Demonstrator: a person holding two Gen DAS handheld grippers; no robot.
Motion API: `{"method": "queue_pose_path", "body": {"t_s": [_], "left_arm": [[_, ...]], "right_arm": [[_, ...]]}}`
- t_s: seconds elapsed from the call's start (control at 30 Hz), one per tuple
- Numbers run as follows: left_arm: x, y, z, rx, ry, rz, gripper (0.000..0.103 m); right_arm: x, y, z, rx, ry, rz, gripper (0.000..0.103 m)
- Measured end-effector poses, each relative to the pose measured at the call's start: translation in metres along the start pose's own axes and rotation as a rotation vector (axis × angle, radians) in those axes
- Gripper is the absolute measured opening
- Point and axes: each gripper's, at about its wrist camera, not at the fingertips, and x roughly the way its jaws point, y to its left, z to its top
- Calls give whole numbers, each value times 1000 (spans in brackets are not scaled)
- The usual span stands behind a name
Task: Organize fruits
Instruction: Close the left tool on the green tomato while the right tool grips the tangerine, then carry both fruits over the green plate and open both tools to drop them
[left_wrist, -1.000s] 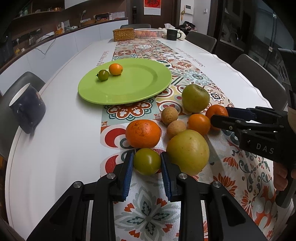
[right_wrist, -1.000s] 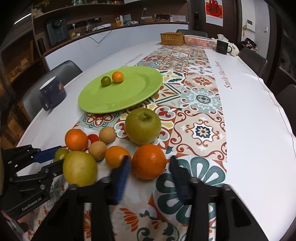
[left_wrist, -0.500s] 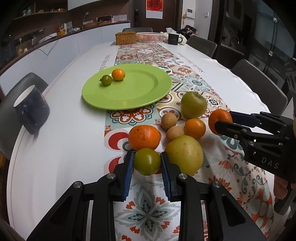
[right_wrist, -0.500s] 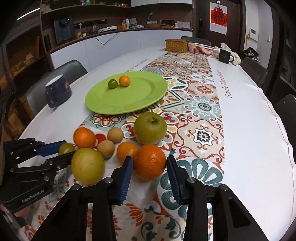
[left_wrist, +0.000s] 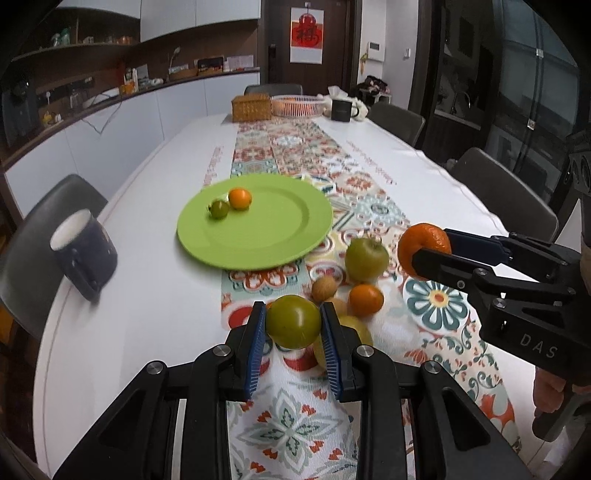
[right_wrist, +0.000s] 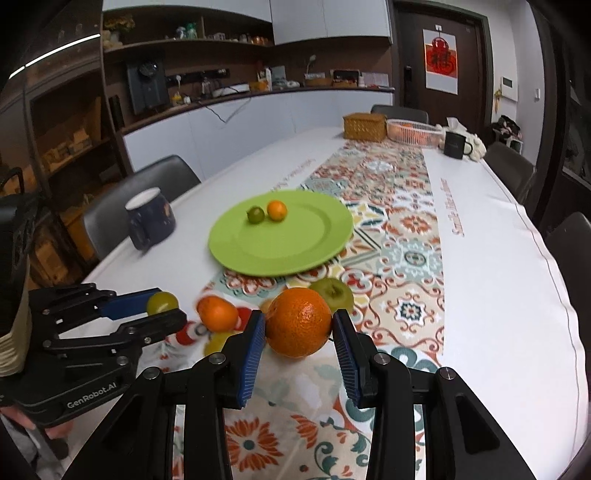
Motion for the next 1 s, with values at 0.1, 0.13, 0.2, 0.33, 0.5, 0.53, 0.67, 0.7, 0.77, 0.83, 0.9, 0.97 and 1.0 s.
{"method": "queue_pose_path", "body": {"t_s": [0.1,0.13,0.2,0.33,0.5,0.53,0.67,0.7,0.77,0.83,0.9,0.97,1.0], "left_arm": [[-6,4,11,-4,-24,0,29],[-8,5,14,-4,-31,-1,29],[-10,7,22,-1,-48,6,29],[-11,13,40,7,-75,22,29],[-7,22,63,14,-96,32,29],[-4,24,68,14,-99,36,29],[8,34,86,1,-93,35,29],[12,37,90,-4,-90,33,29],[21,43,97,-12,-80,30,29],[30,48,103,-14,-69,29,29],[42,53,107,-18,-54,32,29],[55,57,111,-19,-34,35,29],[60,58,112,-19,-25,36,29]], "right_arm": [[-3,3,9,-8,-25,10,39],[-4,4,13,-13,-35,14,39],[-5,6,22,-22,-54,20,39],[-5,10,41,-44,-90,27,39],[3,13,67,-66,-118,28,39],[6,13,73,-69,-120,30,39],[21,11,94,-76,-117,36,39],[26,11,98,-74,-113,36,39],[34,9,105,-69,-102,43,39],[47,7,112,-61,-82,48,39],[61,6,118,-60,-57,49,39],[73,4,122,-59,-37,47,39],[82,3,124,-66,-19,44,39]]}}
